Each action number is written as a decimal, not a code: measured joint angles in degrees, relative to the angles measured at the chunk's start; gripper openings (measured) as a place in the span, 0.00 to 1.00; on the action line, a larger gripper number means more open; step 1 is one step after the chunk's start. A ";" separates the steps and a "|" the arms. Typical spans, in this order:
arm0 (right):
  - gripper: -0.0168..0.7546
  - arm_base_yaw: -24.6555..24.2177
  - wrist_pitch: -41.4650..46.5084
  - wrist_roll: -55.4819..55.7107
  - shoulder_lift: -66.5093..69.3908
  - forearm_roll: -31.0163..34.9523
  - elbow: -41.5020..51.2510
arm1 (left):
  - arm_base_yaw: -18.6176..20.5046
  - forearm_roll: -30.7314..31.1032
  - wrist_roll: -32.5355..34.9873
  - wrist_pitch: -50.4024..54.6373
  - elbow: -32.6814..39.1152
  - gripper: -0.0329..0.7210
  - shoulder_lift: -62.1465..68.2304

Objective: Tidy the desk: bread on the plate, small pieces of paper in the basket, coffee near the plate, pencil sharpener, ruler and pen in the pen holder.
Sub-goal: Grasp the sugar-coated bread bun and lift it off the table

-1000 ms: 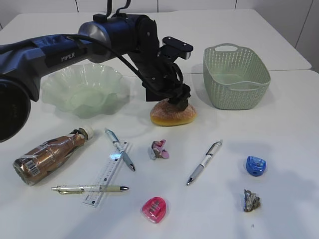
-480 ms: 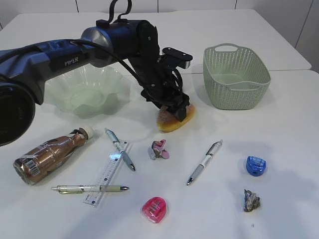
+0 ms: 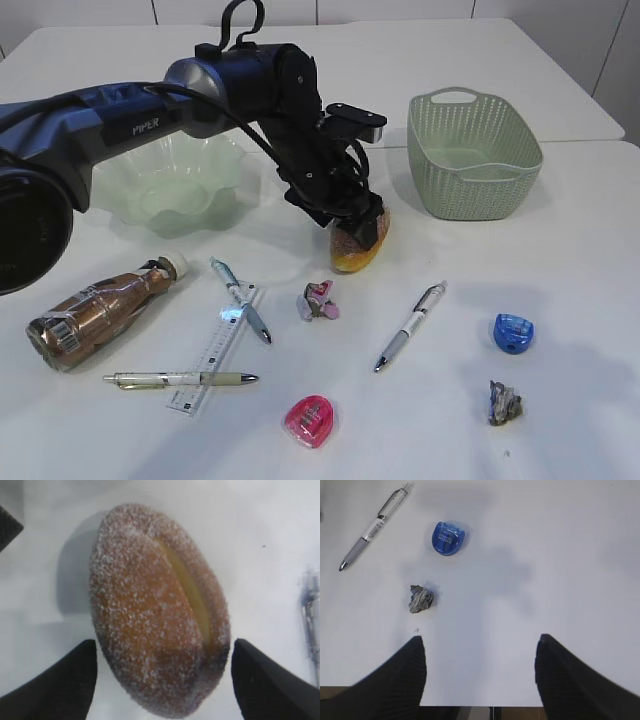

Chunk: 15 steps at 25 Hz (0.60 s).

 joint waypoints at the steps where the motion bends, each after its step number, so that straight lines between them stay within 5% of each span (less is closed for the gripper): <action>1: 0.71 0.00 0.00 0.00 0.00 0.00 0.00 | 0.00 -0.96 -0.40 -0.56 0.00 0.83 0.00; 15: 0.71 0.00 -0.13 0.03 0.00 0.00 0.00 | 0.00 -4.66 -1.25 -4.98 0.00 0.83 0.05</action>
